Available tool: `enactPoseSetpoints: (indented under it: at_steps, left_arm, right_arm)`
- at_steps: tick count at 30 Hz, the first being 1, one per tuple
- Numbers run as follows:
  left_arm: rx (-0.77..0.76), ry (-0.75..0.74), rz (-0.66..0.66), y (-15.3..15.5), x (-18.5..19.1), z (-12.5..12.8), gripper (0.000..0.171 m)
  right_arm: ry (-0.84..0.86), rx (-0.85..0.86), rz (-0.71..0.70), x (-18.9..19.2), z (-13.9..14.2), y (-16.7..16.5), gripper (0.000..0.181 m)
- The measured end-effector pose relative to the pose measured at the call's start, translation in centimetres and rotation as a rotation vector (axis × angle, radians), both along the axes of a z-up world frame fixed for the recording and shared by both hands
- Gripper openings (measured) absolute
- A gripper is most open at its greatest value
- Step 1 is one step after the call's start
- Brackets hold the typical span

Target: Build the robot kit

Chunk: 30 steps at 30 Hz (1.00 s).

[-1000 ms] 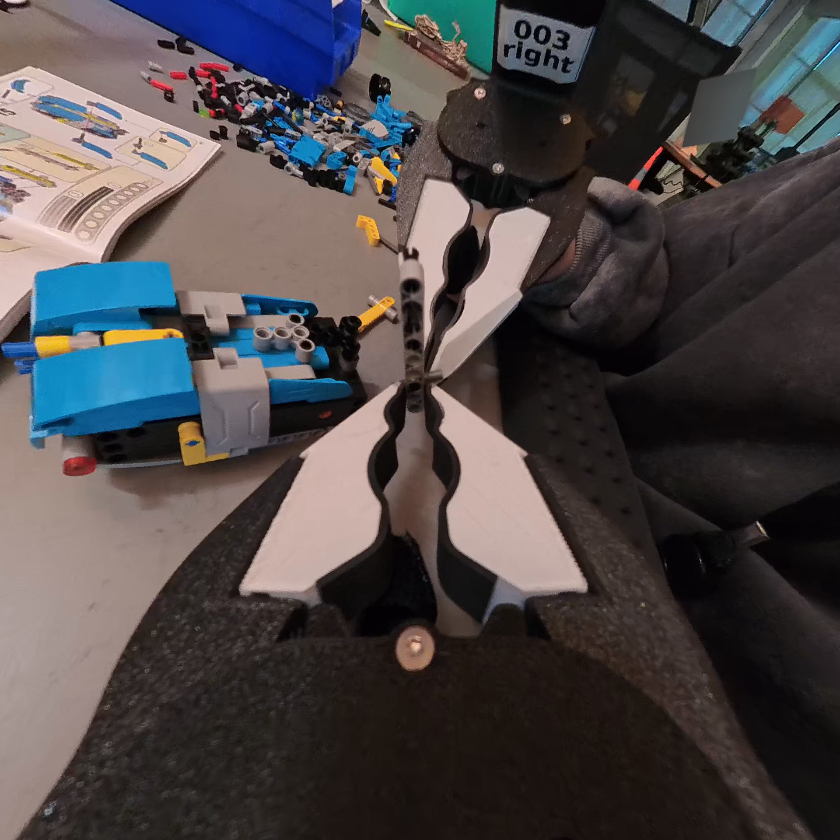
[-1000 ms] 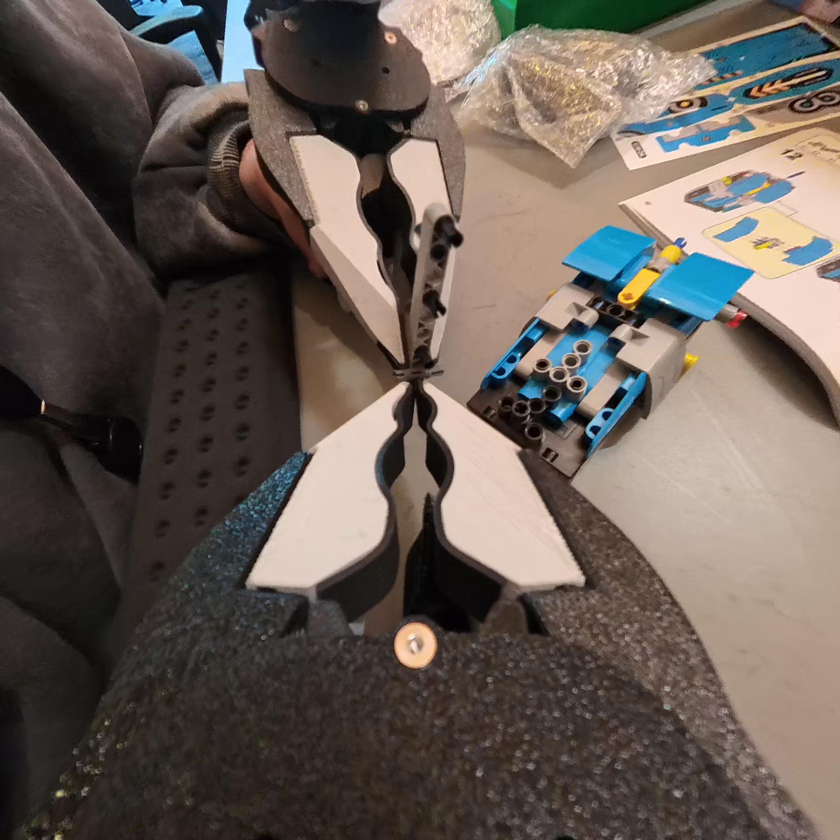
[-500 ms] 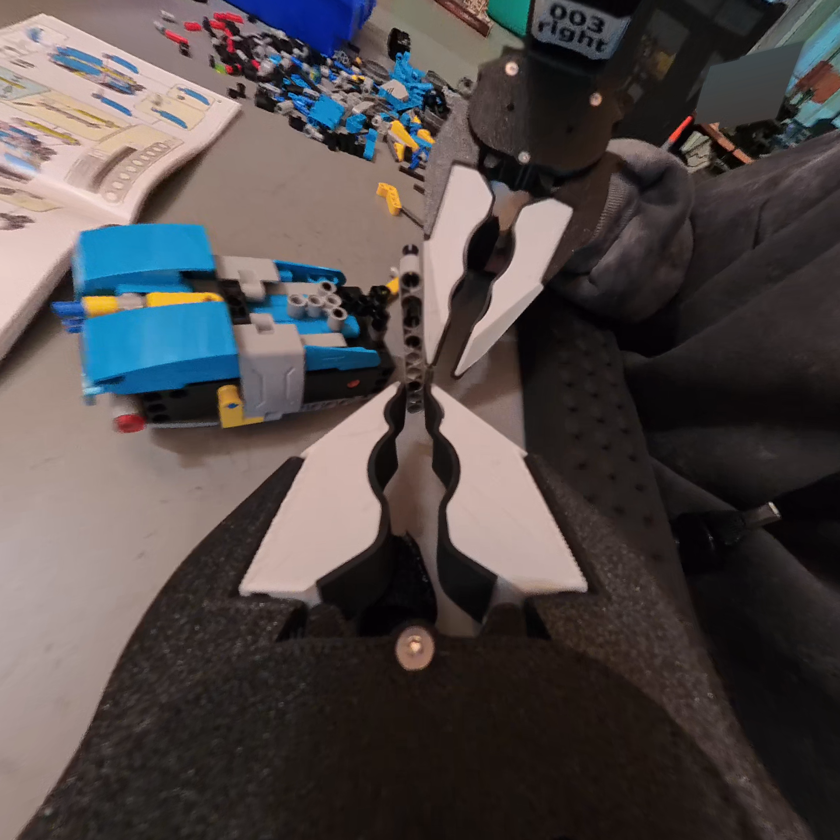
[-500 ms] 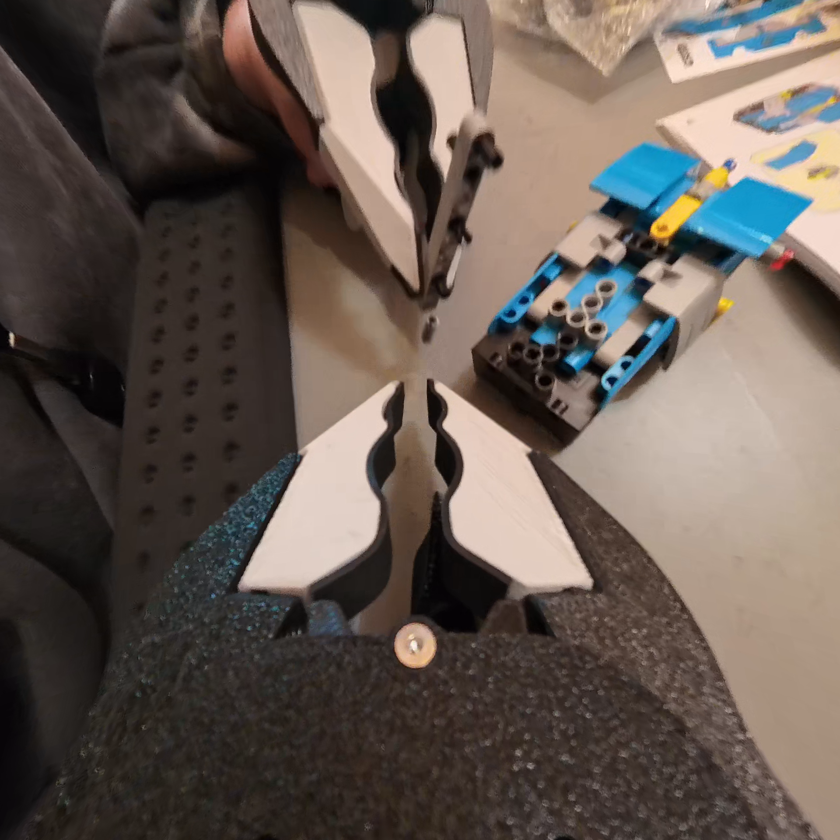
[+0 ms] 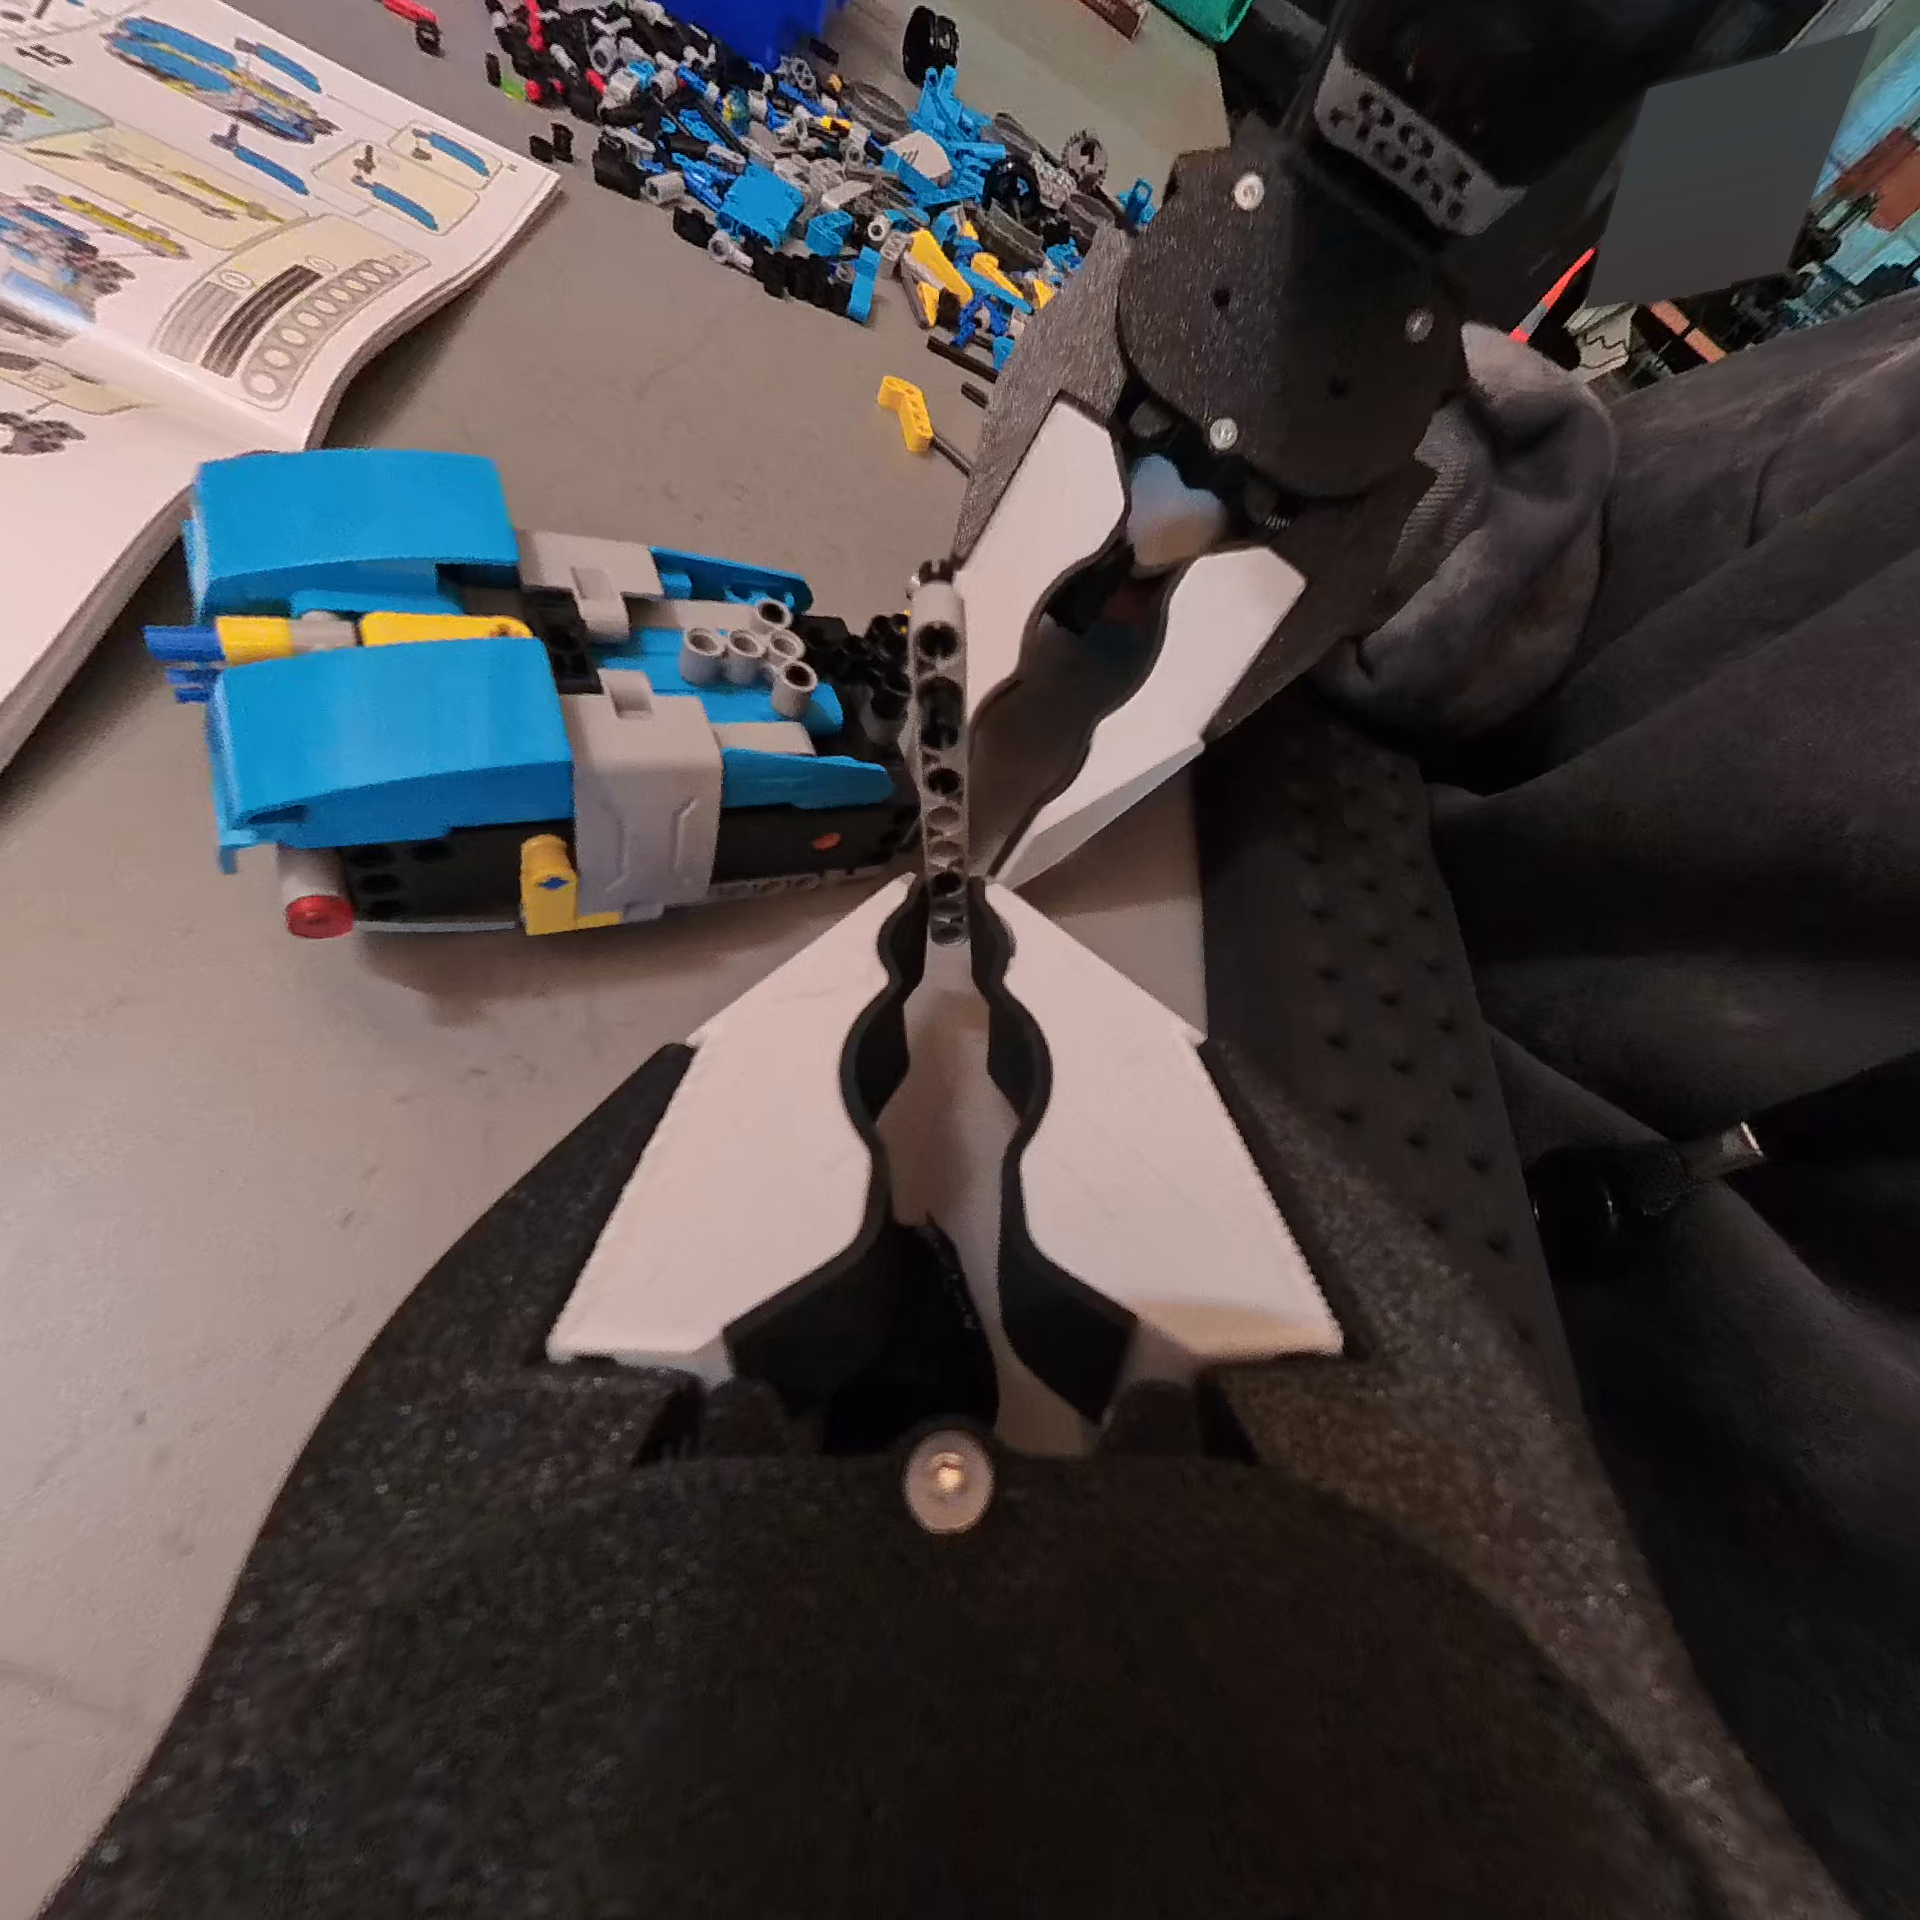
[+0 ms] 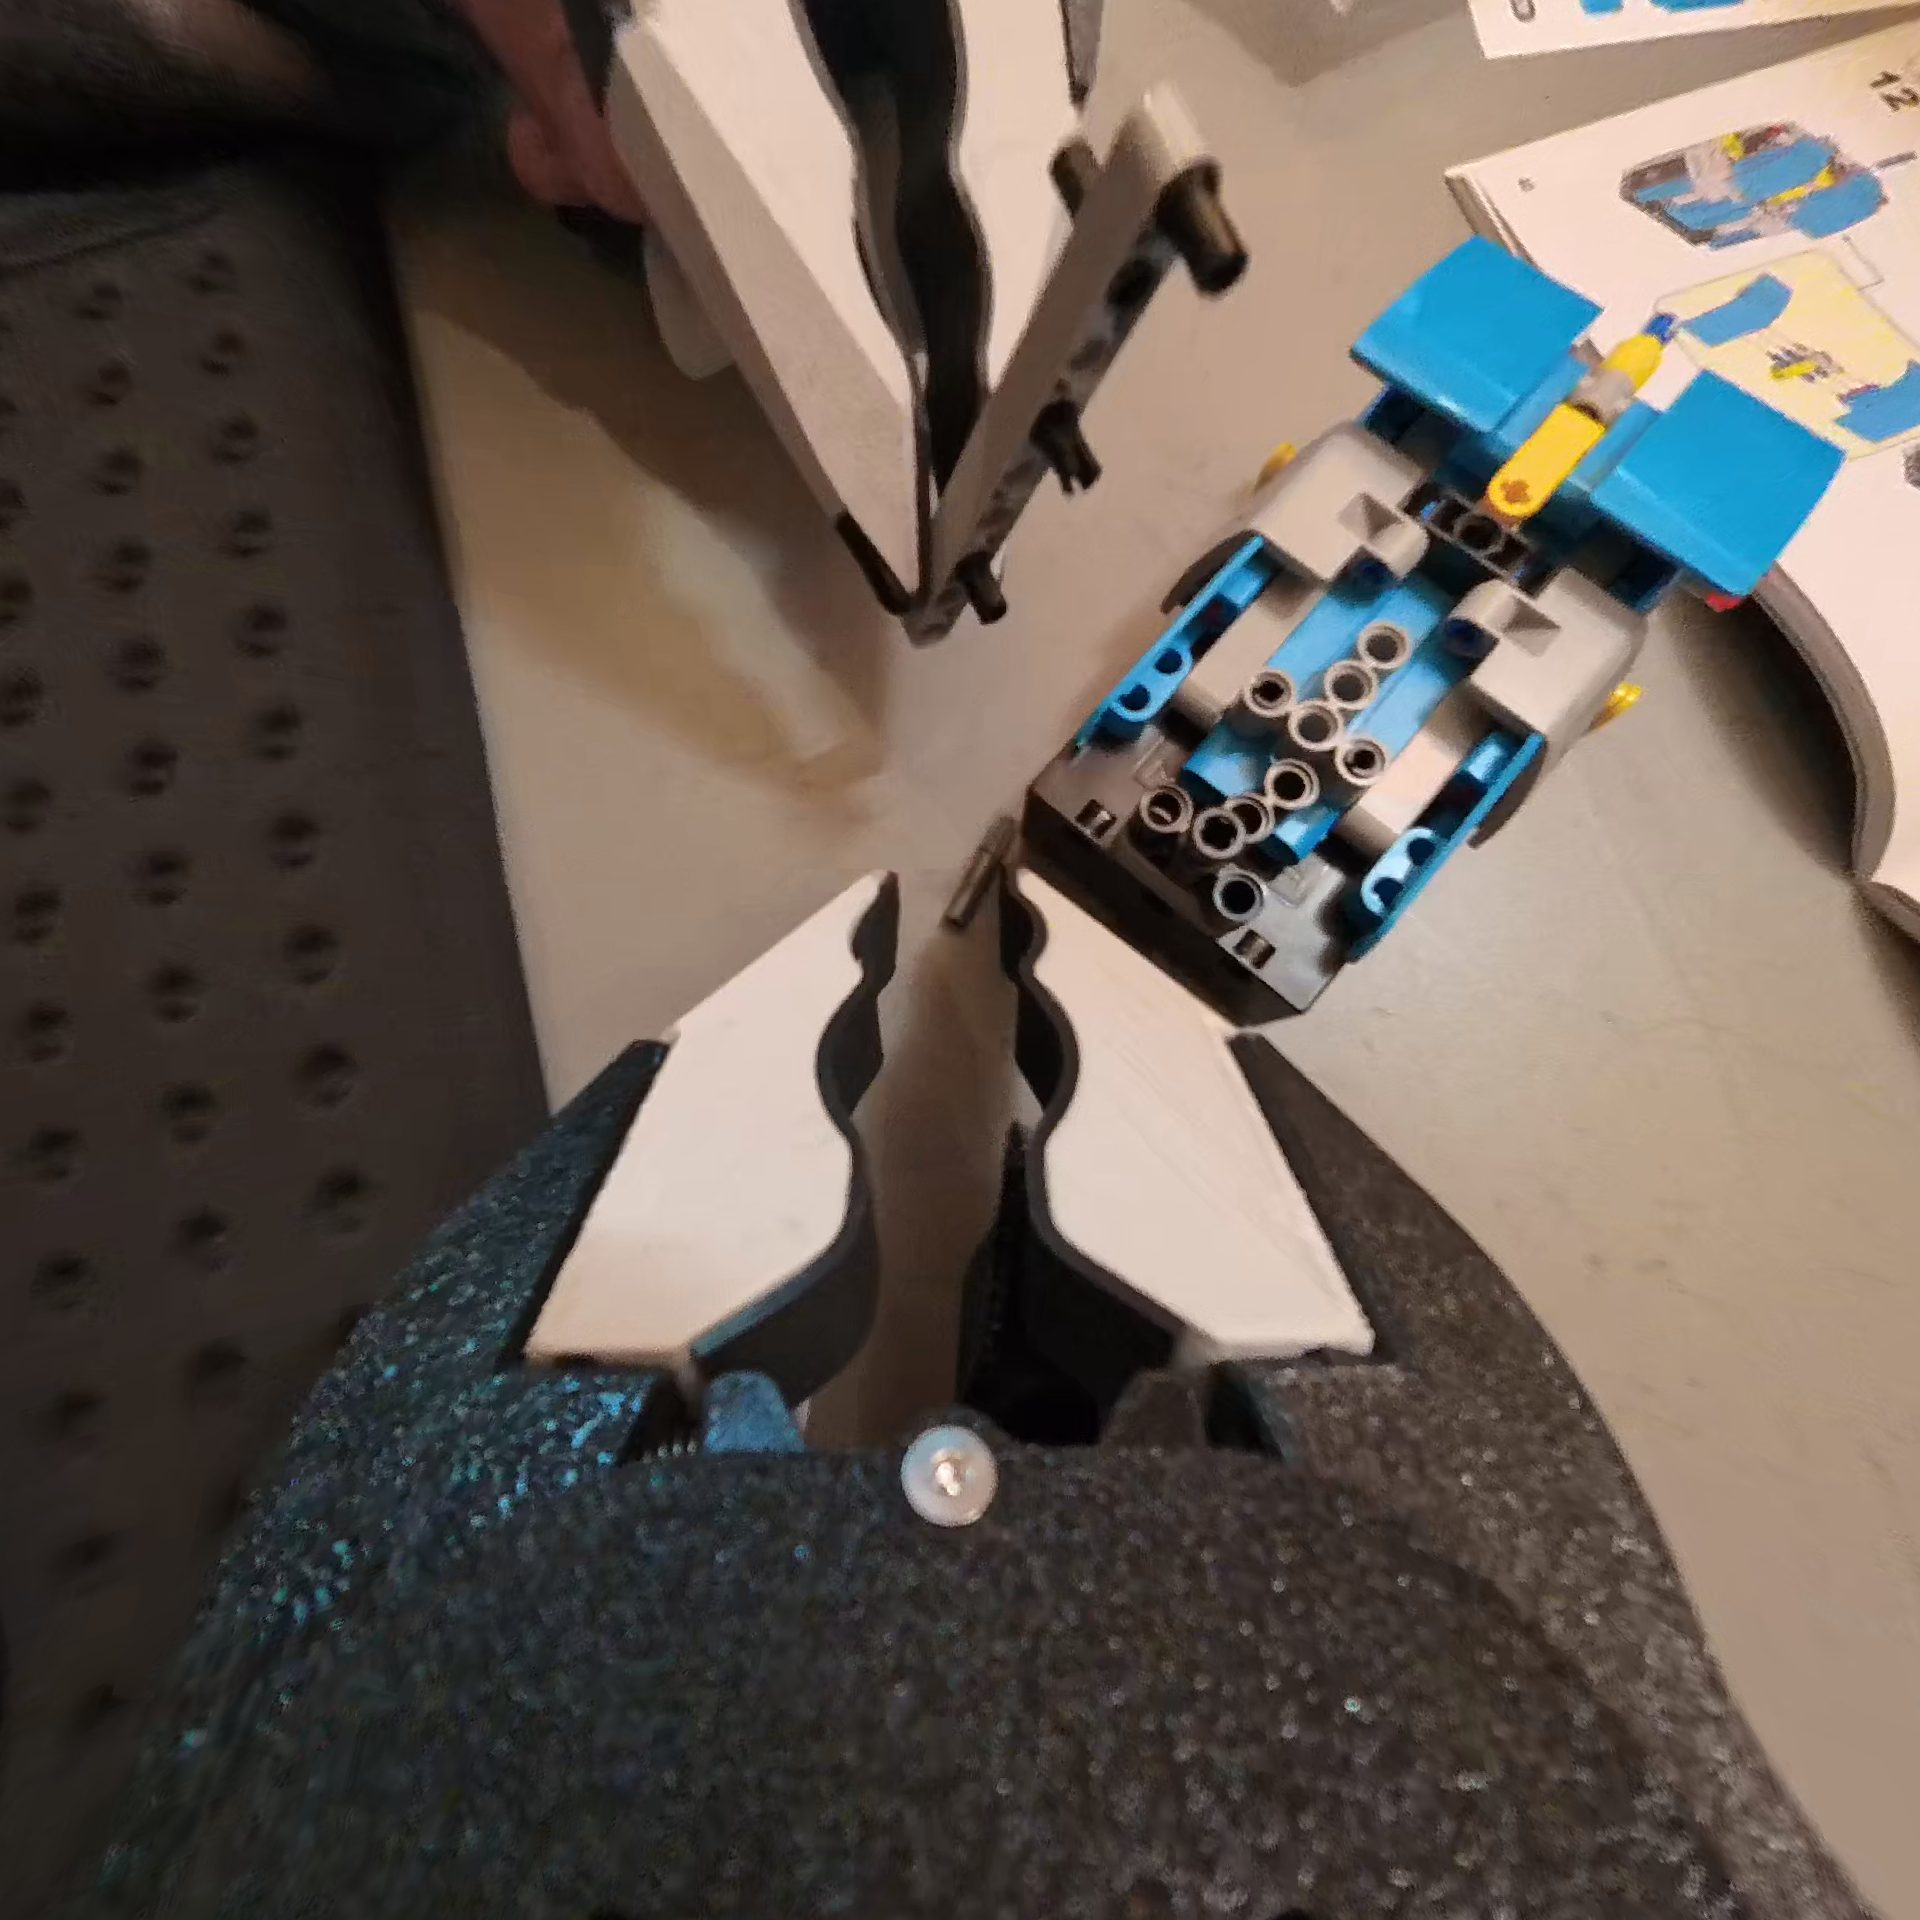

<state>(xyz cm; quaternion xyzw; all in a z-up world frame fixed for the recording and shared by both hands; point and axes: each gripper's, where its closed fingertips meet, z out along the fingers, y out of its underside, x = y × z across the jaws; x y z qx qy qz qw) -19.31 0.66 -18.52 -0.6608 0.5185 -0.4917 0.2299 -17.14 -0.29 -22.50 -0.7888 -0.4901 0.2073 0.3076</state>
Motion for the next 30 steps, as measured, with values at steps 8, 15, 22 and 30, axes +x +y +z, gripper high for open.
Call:
enactPoseSetpoints:
  at_steps: [8, 15, 22, 30]
  left_arm:
    - [-0.011, 0.000, 0.009, 0.2, 0.0, 0.0, 0.007]
    - [-0.008, 0.015, 0.039, 0.5, 0.0, -0.3, 0.007]
    - [-0.048, -0.104, 0.056, 0.3, 0.5, 1.7, 0.007]
    - [0.008, -0.141, 0.116, 0.9, 0.4, 2.5, 0.007]
  right_arm:
    - [-0.022, -0.007, -0.078, -0.1, -0.6, 0.8, 0.011]
    - [0.017, -0.006, -0.074, -0.7, 0.3, 0.5, 0.003]
    - [0.386, 0.024, -0.095, -3.0, 6.4, 0.9, 0.004]
    - [0.353, 0.110, -0.139, -2.5, 6.8, 1.8, 0.004]
